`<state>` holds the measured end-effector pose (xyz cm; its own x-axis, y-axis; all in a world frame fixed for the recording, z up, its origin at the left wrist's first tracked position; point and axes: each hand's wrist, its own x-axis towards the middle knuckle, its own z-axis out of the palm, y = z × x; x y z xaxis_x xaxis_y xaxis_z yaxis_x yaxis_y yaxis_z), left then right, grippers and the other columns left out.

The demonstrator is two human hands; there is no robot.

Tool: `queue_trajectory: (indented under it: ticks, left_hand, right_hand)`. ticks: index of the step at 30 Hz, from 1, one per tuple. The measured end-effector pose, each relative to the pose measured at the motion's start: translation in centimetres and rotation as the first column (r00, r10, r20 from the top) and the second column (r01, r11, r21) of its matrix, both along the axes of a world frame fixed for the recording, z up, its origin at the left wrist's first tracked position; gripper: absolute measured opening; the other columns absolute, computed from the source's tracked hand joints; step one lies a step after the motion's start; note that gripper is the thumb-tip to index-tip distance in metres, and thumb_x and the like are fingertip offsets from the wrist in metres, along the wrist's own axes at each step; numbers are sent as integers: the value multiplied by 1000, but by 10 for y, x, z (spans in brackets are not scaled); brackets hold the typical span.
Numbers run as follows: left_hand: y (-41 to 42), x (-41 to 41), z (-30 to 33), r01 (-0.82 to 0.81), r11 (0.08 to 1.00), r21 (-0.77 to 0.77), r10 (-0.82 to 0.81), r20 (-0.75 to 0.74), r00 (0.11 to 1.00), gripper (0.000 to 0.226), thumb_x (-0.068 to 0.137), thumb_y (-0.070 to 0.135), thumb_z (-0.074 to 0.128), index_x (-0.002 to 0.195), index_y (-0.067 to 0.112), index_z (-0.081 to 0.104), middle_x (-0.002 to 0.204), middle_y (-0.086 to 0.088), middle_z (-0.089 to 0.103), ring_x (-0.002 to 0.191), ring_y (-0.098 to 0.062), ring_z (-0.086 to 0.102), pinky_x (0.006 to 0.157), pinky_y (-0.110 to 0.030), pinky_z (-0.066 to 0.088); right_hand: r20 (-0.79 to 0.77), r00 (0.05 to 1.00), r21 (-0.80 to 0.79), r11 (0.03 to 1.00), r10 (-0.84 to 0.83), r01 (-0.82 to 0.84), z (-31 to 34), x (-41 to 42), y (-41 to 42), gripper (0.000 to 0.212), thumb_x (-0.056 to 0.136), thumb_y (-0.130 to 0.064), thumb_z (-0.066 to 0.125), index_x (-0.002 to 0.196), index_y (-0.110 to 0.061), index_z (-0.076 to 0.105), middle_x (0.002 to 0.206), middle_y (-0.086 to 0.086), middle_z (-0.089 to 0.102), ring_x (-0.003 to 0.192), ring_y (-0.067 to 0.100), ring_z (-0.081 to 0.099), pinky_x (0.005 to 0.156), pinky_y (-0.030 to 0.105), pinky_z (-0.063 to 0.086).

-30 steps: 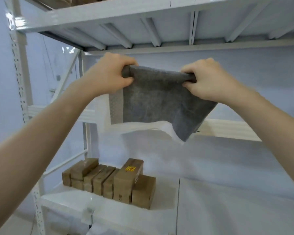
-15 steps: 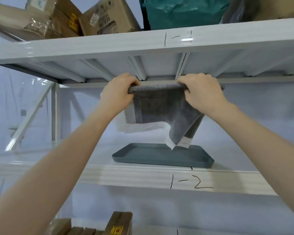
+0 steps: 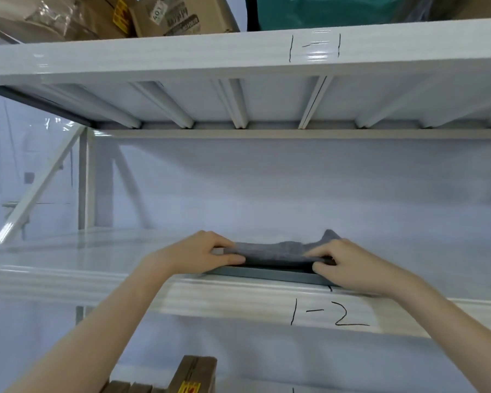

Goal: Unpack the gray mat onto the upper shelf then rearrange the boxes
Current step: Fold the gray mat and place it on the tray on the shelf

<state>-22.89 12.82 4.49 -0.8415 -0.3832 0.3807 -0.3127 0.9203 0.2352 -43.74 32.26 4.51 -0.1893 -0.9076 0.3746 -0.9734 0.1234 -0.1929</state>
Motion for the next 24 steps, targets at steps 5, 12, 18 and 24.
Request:
queue_trajectory:
  ticks: [5,12,18,24]
  left_hand:
    - [19,1,-4,-116,993,30,116,-20,993,80,73,86,13,96,36,71,100,7,70,95,-15,63,91,-34,46]
    - [41,-15,-11,-249,959,-134,261,86,961,47,96,56,19,109,37,60,111,3,65,101,-22,57,84,-34,43]
    - [36,-14,-16,-246,965,-86,254,99,962,44,97,51,20,112,37,59,119,3,63,105,-22,56,82,-33,41]
    - [43,-2,-29,-190,959,-209,123,-294,948,53,90,55,26,130,35,53,139,13,53,126,-13,49,99,-31,39]
  right_hand:
    - [162,986,70,996,48,-60,3,7,12,37,95,-31,36,102,-27,72,112,-6,68,110,9,51,99,28,40]
    - [10,998,4,998,-68,68,5,4,10,42,90,-35,49,132,-29,51,140,-7,51,133,18,36,104,29,34]
    - [87,984,213,968,-155,134,2,-3,3,36,92,-43,40,121,-30,58,141,3,44,135,13,29,97,30,34]
    - [-21,995,-245,965,-101,93,-10,23,16,58,88,-47,51,142,-31,35,149,-10,38,137,14,31,107,31,29]
